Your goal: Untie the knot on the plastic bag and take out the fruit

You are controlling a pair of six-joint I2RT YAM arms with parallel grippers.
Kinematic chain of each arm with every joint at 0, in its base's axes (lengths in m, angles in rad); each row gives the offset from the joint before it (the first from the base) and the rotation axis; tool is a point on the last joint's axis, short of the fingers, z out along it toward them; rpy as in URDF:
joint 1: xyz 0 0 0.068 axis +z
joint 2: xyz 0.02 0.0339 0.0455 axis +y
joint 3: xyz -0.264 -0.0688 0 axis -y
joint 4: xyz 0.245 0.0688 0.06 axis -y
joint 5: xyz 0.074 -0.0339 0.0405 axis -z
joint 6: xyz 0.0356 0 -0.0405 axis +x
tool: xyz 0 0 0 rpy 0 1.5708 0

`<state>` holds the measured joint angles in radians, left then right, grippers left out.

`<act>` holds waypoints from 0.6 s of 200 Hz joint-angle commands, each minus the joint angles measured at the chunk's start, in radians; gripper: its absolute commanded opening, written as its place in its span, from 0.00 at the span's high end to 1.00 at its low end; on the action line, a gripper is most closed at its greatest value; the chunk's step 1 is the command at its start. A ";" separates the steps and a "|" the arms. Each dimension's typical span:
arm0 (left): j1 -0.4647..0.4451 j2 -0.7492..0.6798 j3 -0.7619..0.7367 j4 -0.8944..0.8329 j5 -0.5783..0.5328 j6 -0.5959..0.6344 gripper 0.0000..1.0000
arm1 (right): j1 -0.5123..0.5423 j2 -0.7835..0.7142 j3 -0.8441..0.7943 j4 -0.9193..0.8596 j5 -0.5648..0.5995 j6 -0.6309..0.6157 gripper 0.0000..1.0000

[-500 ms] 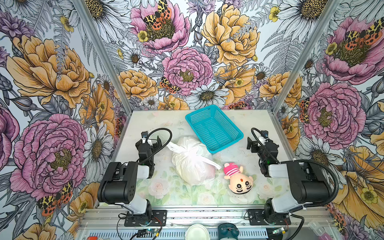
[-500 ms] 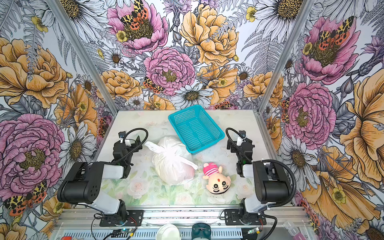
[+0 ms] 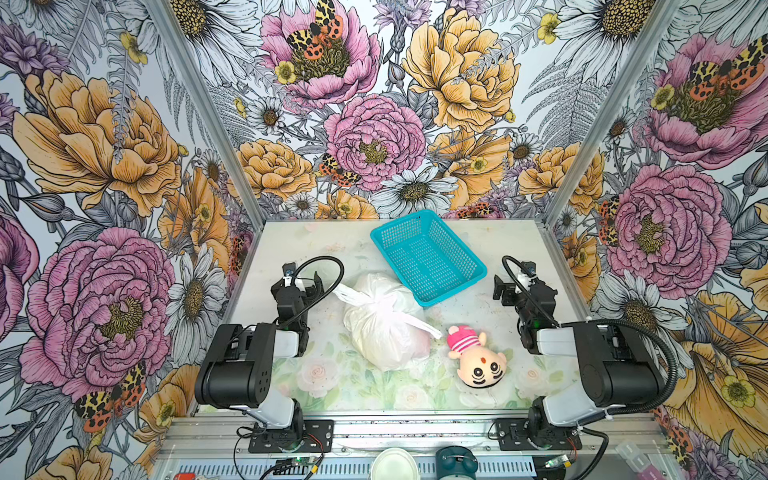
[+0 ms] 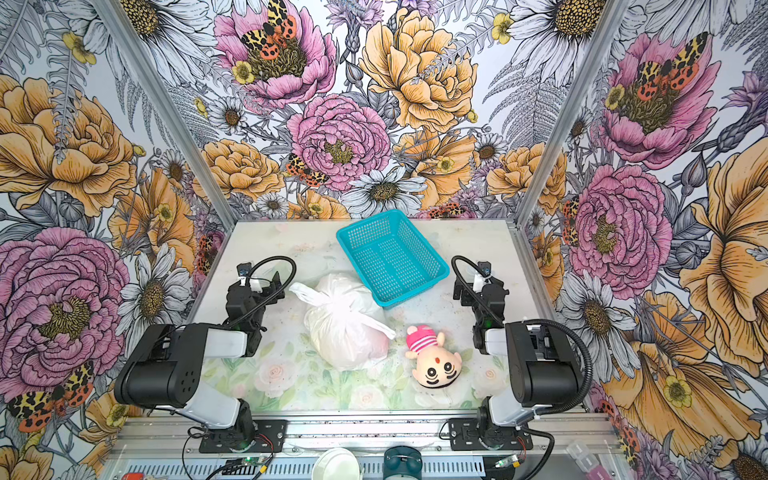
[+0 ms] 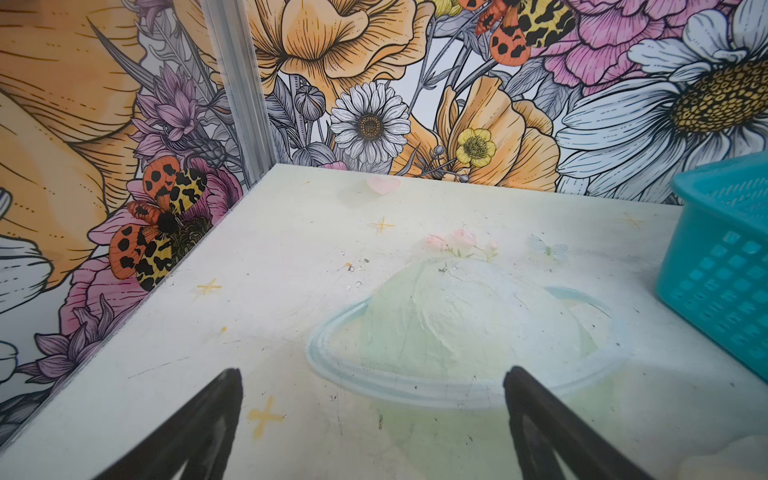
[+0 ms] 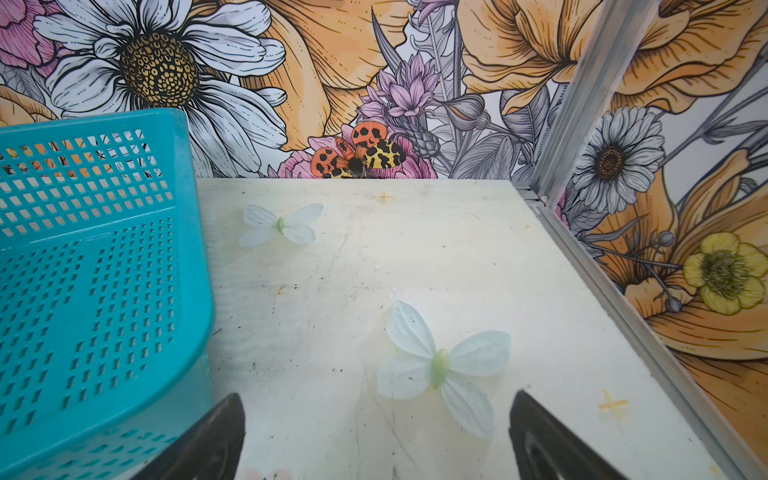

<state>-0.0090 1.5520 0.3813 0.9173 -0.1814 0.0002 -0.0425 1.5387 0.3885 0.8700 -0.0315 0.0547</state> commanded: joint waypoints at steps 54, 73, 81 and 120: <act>0.001 -0.003 -0.005 0.021 0.022 0.006 0.01 | -0.001 -0.001 0.003 0.006 -0.013 0.010 0.00; 0.009 -0.003 -0.005 0.023 0.037 0.002 0.01 | 0.001 -0.001 0.003 0.005 -0.013 0.010 0.00; 0.018 -0.004 -0.007 0.022 0.056 -0.004 0.01 | -0.001 0.000 0.003 0.005 -0.013 0.010 0.00; 0.020 -0.003 -0.005 0.023 0.062 -0.005 0.01 | 0.000 -0.002 0.002 0.006 -0.014 0.010 0.01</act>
<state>0.0025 1.5520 0.3813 0.9173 -0.1547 -0.0002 -0.0425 1.5387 0.3885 0.8700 -0.0319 0.0547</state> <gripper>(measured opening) 0.987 0.996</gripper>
